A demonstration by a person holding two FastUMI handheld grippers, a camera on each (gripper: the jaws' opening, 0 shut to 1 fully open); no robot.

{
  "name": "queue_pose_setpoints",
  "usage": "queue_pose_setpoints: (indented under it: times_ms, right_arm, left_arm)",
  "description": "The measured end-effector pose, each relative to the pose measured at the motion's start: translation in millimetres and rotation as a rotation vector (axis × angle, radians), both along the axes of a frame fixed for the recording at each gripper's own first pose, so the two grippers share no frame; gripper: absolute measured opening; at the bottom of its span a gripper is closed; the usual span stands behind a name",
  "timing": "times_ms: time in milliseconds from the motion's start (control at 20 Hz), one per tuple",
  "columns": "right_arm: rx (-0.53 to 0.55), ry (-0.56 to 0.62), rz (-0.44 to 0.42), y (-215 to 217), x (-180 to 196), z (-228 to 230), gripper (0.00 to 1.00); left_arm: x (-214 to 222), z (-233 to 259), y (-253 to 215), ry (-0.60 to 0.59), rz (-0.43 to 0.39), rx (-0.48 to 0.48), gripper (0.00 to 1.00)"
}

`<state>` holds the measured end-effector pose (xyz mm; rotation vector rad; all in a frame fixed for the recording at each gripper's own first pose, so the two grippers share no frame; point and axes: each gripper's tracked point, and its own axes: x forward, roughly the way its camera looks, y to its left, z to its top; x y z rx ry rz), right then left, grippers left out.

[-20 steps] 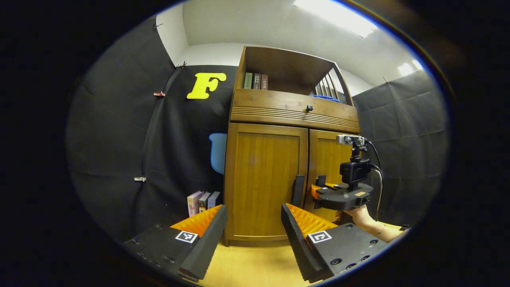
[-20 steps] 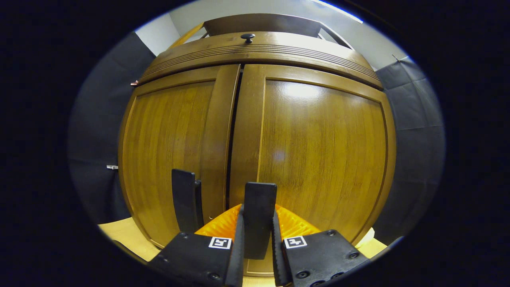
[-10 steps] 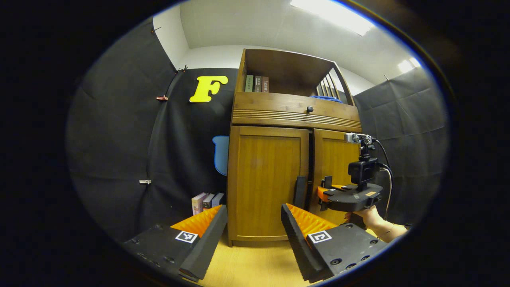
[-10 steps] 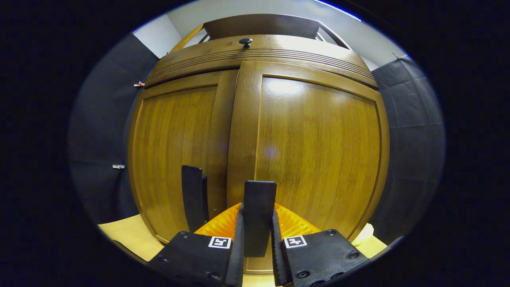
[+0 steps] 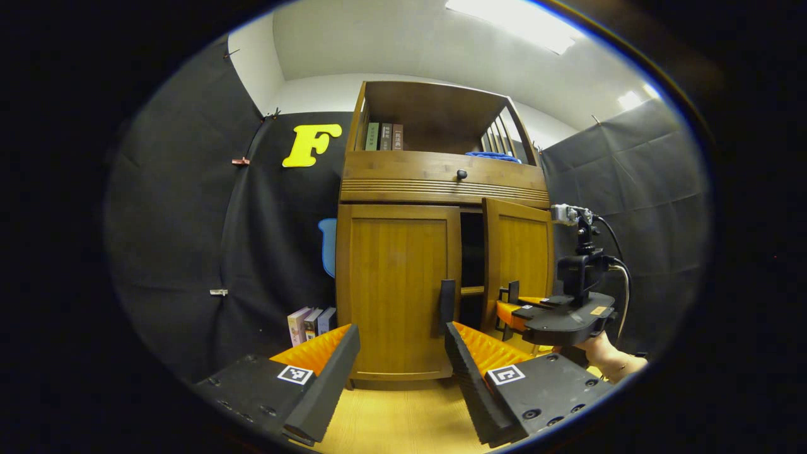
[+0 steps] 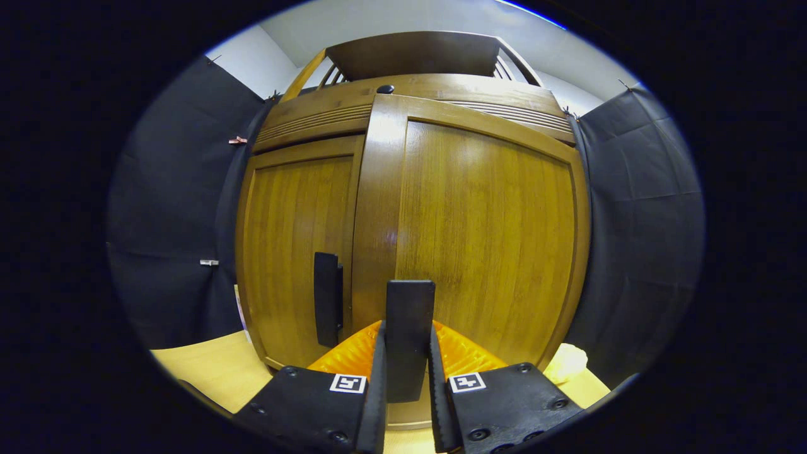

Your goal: Open the right door of the double-door shoe cabinet with the right hand, and open the left door with the left hand.

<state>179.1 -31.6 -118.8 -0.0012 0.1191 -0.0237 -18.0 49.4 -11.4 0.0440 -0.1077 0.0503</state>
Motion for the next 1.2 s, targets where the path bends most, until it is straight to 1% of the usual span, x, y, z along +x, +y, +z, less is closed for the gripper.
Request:
queue_pose_setpoints:
  times_ms: [100,150,200,250,300,350,400,450,500,550,650,750,800,900,950,1000,1050,1100,1150,1200]
  right_arm:
    - [0.022,-0.003,0.009,-4.9,-17.0,3.7,0.33]
    - [0.032,-0.002,0.011,-8.9,-27.1,6.4,0.33]
    - [0.037,0.000,0.012,-12.6,-34.9,7.7,0.33]
    - [0.043,0.000,0.010,-17.4,-41.9,9.6,0.29]
    - [0.048,-0.001,0.008,-22.3,-50.3,12.2,0.29]
    - [0.049,-0.001,0.005,-25.7,-57.6,12.8,0.29]
    - [0.051,0.000,0.000,-31.2,-63.2,15.2,0.29]
    - [0.053,0.004,-0.005,-36.0,-69.6,16.6,0.33]
    - [0.054,0.007,-0.009,-42.2,-77.0,17.8,0.28]
    - [0.052,0.010,-0.011,-49.1,-84.3,21.0,0.33]
    - [0.062,0.017,-0.017,-60.0,-95.5,23.7,0.27]
    - [0.080,0.017,-0.033,-70.5,-106.4,26.8,0.27]
    - [0.084,0.012,-0.044,-75.9,-111.1,28.8,0.29]
    - [0.079,0.005,-0.069,-94.5,-122.6,31.6,0.32]
    - [0.079,0.004,-0.085,-103.7,-127.0,31.2,0.32]
    - [0.079,0.005,-0.101,-113.0,-130.8,31.4,0.27]
    - [0.072,0.009,-0.117,-121.5,-135.2,31.5,0.29]
    - [0.063,0.020,-0.133,-130.8,-138.7,27.4,0.27]
    - [0.060,0.038,-0.139,-136.9,-140.9,21.6,0.32]
    - [0.056,0.061,-0.156,-144.5,-147.0,15.6,0.29]
  left_arm:
    - [-3.4,1.6,-5.0,-0.007,-0.004,0.010,0.82]
    - [-5.1,1.1,-8.6,-0.009,-0.012,0.010,0.85]
    - [-6.3,-0.1,-11.8,-0.009,-0.020,0.005,0.84]
    - [-6.0,-1.4,-15.4,-0.006,-0.031,-0.001,0.82]
    - [-4.9,-2.7,-19.4,-0.001,-0.041,-0.004,0.82]
    - [-2.8,-3.9,-22.5,0.000,-0.051,-0.003,0.85]
    - [-0.8,-3.6,-24.6,-0.002,-0.058,-0.004,0.82]
    - [1.4,-4.0,-26.1,-0.009,-0.061,-0.009,0.82]
    - [4.3,-2.7,-26.3,-0.015,-0.060,-0.018,0.82]
    - [7.7,-4.6,-26.8,-0.018,-0.057,-0.029,0.82]
    - [15.0,-6.5,-31.7,-0.013,-0.059,-0.051,0.82]
    - [20.8,-8.1,-37.5,-0.007,-0.067,-0.062,0.82]
    - [22.8,-8.2,-39.8,-0.006,-0.070,-0.070,0.85]
    - [24.3,-10.1,-47.2,-0.001,-0.078,-0.069,0.84]
    - [25.1,-11.8,-50.2,0.001,-0.079,-0.060,0.84]
    - [26.0,-11.8,-53.6,0.000,-0.078,-0.050,0.85]
    - [27.9,-12.5,-57.5,-0.004,-0.079,-0.044,0.84]
    - [30.0,-12.4,-61.7,-0.007,-0.082,-0.043,0.81]
    - [32.1,-13.8,-66.8,-0.008,-0.088,-0.044,0.84]
    - [34.9,-15.4,-72.4,-0.004,-0.098,-0.049,0.84]
